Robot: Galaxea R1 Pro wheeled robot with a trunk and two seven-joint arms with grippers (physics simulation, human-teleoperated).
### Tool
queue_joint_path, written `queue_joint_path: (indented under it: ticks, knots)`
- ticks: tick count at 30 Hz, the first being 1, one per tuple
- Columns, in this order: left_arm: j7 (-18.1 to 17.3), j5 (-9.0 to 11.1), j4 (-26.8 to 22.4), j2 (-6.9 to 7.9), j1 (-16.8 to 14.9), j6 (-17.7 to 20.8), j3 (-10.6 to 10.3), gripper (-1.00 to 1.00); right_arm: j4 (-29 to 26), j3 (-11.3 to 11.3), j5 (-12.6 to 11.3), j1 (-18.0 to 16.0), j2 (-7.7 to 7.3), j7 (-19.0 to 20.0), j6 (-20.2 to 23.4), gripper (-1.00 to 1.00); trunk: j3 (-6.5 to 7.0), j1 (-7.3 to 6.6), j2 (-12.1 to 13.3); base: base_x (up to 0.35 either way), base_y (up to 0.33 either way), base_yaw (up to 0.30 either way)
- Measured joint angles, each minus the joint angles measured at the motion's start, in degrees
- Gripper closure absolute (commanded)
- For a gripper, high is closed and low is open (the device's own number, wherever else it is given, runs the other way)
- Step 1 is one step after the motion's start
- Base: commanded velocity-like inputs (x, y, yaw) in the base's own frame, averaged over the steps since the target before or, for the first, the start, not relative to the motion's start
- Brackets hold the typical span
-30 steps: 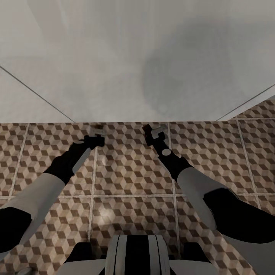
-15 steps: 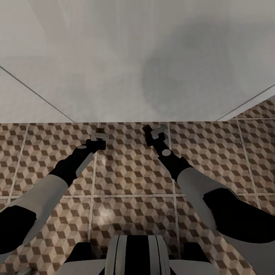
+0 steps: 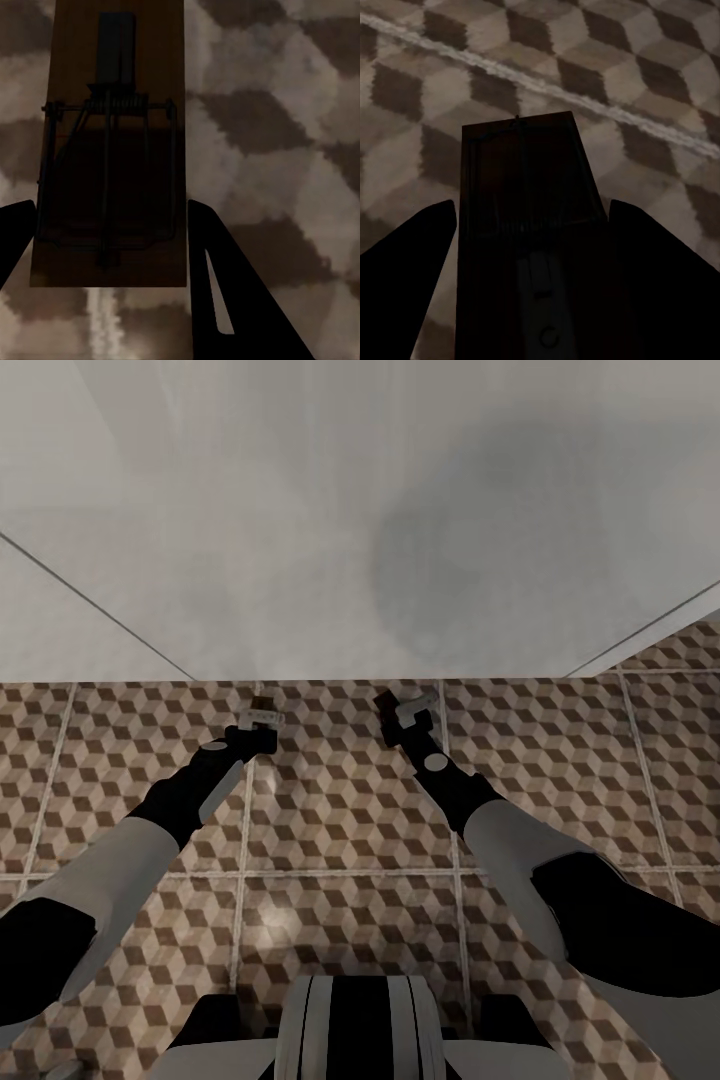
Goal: Take the four mousetraps from the cabinet in the bathroom and place them on the bathroom floor. Make sure all four end up on the same floor surface, and ensure that at least two of them are either under or directly next to the same bathroom sink.
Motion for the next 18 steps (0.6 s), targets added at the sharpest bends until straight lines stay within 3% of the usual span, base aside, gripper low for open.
queue_joint_path:
  ticks: [2, 3, 18]
  knots:
    - [0.0, 0.0, 0.0, 0.0, 0.0, 0.0, 0.0, 1.0, 0.0, 0.0, 0.0, 0.0, 0.0, 0.0, 0.0, 1.0, 0.0, 0.0, 0.0, 0.0, 0.0, 0.0]
    - [0.0, 0.0, 0.0, 0.0, 0.0, 0.0, 0.0, 1.0, 0.0, 0.0, 0.0, 0.0, 0.0, 0.0, 0.0, -1.0, 0.0, 0.0, 0.0, 0.0, 0.0, 0.0]
    - [0.0, 0.0, 0.0, 0.0, 0.0, 0.0, 0.0, 1.0, 0.0, 0.0, 0.0, 0.0, 0.0, 0.0, 0.0, -1.0, 0.0, 0.0, 0.0, 0.0, 0.0, 0.0]
